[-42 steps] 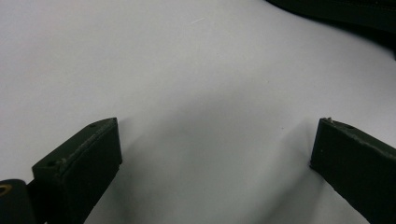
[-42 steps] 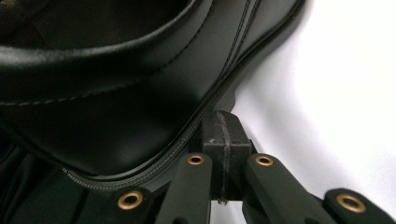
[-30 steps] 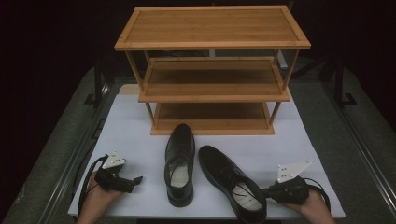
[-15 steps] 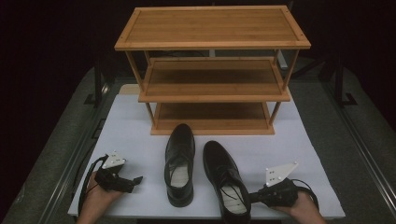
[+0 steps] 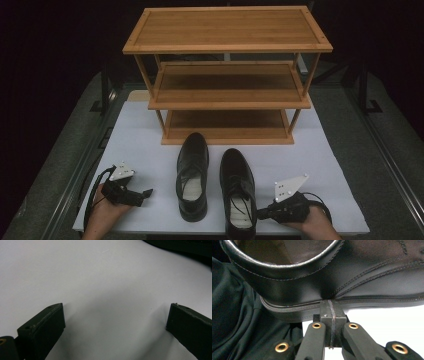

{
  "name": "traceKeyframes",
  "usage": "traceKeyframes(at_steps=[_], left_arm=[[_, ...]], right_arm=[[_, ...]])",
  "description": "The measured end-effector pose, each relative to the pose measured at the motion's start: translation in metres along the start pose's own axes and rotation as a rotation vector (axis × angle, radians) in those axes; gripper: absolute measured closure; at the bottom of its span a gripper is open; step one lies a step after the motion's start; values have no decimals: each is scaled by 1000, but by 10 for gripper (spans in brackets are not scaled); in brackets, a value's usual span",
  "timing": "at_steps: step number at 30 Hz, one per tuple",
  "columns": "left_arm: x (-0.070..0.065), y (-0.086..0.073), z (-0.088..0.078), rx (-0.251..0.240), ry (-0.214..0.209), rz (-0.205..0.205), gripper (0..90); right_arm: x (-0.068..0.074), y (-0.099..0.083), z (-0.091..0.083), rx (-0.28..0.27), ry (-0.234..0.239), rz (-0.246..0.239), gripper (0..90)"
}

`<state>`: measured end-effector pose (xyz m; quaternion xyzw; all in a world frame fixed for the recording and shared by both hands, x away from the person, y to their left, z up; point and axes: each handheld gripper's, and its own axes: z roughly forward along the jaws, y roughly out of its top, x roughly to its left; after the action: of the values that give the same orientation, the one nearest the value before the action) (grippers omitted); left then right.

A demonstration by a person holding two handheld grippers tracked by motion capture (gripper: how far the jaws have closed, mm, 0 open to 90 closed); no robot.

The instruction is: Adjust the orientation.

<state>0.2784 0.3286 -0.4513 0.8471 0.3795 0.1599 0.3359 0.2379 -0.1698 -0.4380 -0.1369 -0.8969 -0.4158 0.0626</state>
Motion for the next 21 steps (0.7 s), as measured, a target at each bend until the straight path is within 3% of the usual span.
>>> traceKeyframes(at_steps=[3, 5, 12, 15, 21], left_arm=[[0, 0, 0, 0, 0, 0, 11], [0, 0, 0, 0, -1, 0, 11], [0, 0, 0, 0, 0, 0, 11], [0, 0, 0, 0, 0, 0, 11], [0, 0, 0, -1, 0, 0, 11]], right_arm=[[1, 0, -3, -1, -17, -2, 884], [0, 1, -8, -19, -38, 6, 827], [-8, 16, -33, -129, -154, 63, 654], [-7, 29, -37, -174, -167, 71, 607], [-5, 51, -34, -232, -141, 60, 571]])
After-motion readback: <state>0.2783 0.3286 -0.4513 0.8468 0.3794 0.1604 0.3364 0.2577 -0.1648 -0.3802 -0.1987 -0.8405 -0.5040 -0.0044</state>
